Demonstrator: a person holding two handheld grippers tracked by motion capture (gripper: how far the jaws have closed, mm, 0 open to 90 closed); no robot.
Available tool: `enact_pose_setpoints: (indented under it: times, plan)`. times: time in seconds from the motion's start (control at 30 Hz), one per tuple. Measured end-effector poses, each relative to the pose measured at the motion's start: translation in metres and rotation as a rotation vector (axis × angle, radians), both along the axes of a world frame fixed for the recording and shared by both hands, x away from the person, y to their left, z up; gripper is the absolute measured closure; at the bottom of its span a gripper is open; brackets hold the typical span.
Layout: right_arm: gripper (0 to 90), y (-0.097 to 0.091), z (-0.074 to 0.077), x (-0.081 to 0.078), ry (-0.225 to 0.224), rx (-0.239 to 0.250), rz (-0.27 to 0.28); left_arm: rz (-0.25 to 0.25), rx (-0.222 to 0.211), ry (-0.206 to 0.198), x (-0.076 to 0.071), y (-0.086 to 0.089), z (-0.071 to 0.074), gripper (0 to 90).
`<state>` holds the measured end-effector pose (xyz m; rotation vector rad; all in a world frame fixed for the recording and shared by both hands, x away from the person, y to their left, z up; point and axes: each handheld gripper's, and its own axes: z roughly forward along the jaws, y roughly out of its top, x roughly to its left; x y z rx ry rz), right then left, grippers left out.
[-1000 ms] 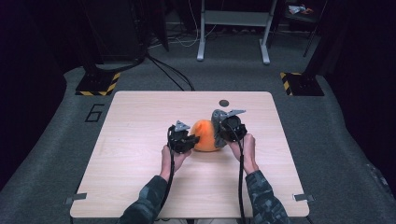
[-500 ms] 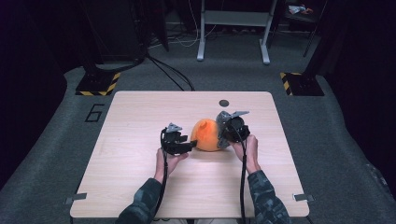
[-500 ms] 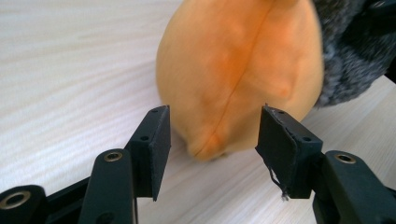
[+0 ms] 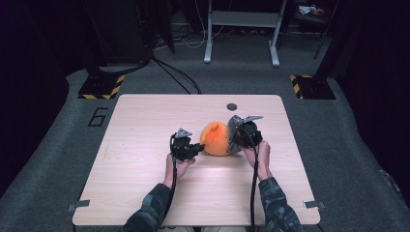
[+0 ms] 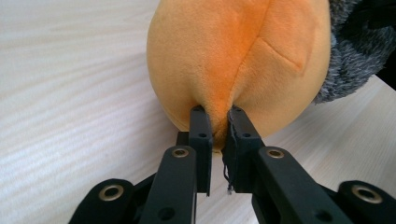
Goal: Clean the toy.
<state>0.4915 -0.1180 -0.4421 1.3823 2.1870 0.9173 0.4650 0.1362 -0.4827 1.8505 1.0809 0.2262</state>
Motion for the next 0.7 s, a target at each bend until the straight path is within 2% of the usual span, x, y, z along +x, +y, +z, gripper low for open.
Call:
enact_pose_setpoints:
  times: [0.13, 0.23, 0.4, 0.57, 0.6, 0.7]
  plan:
    - [75.6, -0.010, 0.009, -0.004, -0.026, 0.048, -0.022, -0.004, 0.049, -0.074, 0.000, -0.005, 0.020, 83.8]
    - [75.6, -0.015, 0.017, -0.008, -0.048, 0.077, 0.000, -0.010, 0.099, -0.117, 0.000, -0.011, 0.034, 83.8]
    - [75.6, -0.012, 0.040, -0.019, -0.090, 0.128, 0.027, -0.035, 0.166, -0.155, 0.001, -0.020, 0.044, 83.7]
    - [75.5, 0.000, 0.059, -0.027, -0.125, 0.163, 0.087, -0.061, 0.181, -0.170, 0.003, -0.029, 0.048, 83.6]
    - [75.5, 0.004, 0.062, -0.028, -0.127, 0.166, 0.100, -0.069, 0.195, -0.176, 0.004, -0.031, 0.049, 83.6]
    - [75.5, 0.016, 0.062, -0.029, -0.119, 0.161, 0.135, -0.096, 0.193, -0.189, 0.004, -0.036, 0.050, 83.6]
